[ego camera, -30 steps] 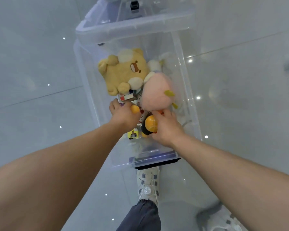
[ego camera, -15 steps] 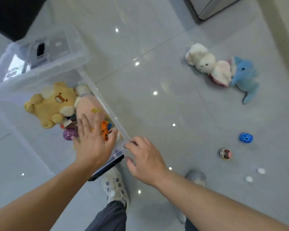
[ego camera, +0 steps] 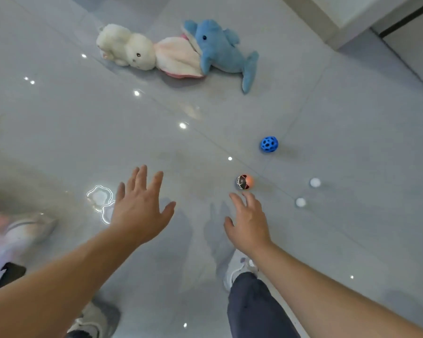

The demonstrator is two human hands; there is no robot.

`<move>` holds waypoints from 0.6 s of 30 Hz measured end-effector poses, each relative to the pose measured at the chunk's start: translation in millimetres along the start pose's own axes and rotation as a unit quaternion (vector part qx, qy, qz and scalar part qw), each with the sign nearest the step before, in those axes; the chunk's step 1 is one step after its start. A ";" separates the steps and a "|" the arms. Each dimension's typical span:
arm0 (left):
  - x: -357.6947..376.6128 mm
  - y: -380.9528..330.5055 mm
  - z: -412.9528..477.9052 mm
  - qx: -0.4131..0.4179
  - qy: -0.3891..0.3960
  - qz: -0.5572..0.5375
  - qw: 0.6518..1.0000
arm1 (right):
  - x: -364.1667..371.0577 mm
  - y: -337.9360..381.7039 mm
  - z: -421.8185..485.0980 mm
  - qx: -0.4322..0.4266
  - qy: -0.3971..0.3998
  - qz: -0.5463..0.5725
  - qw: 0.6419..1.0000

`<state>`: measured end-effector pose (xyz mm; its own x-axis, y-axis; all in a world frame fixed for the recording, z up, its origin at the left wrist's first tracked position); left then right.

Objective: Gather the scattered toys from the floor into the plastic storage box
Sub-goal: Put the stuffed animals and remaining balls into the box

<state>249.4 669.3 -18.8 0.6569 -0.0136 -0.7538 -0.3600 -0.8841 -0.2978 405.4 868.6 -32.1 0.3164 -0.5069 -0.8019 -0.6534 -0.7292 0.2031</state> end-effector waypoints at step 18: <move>209.9 -276.4 244.3 0.333 -0.118 0.267 0.896 | 70.6 -390.7 147.0 0.153 -0.145 0.044 0.977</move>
<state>325.0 1024.9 -237.8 0.1420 -0.1833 -0.9728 -0.9490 -0.3047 -0.0811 582.0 1185.3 -250.7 0.0702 -0.3783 -0.9230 -0.8582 -0.4946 0.1374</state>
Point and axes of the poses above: each hand's wrist, its own z-axis towards the middle knuckle, its own x-axis out of the palm, y = z × x, the point moved 1 cm from there along z, towards the middle knuckle, and after that the axes turned 2 degrees about -y, right-handed, at the moved point
